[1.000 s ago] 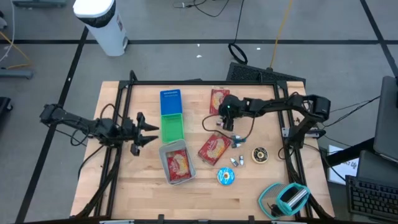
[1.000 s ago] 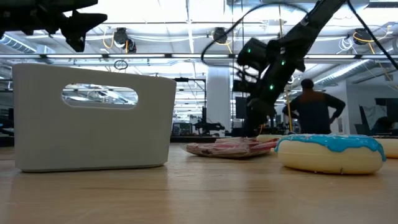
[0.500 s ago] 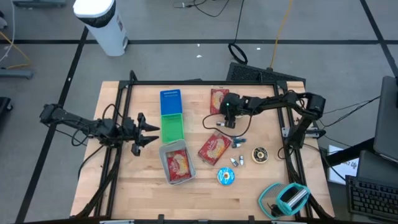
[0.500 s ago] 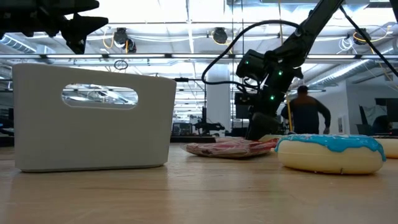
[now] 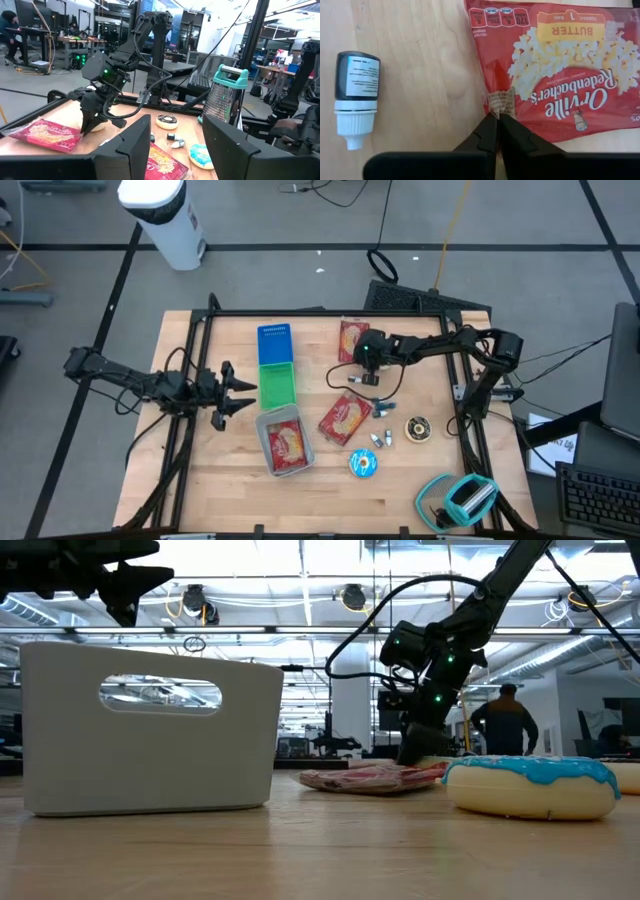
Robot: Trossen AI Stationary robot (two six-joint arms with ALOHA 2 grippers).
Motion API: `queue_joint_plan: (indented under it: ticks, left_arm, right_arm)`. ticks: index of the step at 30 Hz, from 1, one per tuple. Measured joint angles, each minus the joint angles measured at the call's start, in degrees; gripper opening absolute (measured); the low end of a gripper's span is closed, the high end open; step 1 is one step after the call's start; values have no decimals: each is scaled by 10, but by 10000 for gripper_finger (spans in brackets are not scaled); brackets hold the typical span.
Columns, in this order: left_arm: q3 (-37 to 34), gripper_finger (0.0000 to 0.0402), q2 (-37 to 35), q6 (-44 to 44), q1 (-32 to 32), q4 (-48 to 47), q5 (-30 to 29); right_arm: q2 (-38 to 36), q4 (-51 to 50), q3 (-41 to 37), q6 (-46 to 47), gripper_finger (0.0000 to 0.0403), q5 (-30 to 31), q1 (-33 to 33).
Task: Pick & Place Food Item
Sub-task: Put the top popcorn pack into the gray bin
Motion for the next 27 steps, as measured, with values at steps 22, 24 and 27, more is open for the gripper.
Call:
queue_joint_plan:
  ticks: [22, 24, 27]
  left_arm:
    - [0, 182, 0, 4, 0, 23, 0]
    - [0, 182, 0, 14, 0, 24, 0]
    - [0, 182, 0, 31, 0, 31, -12]
  right_arm:
    - [-267, 14, -1, 14, 0, -6, 135]
    - [-285, 14, -1, 14, 0, -5, 145]
    - [-301, 18, -1, 20, 0, -4, 158]
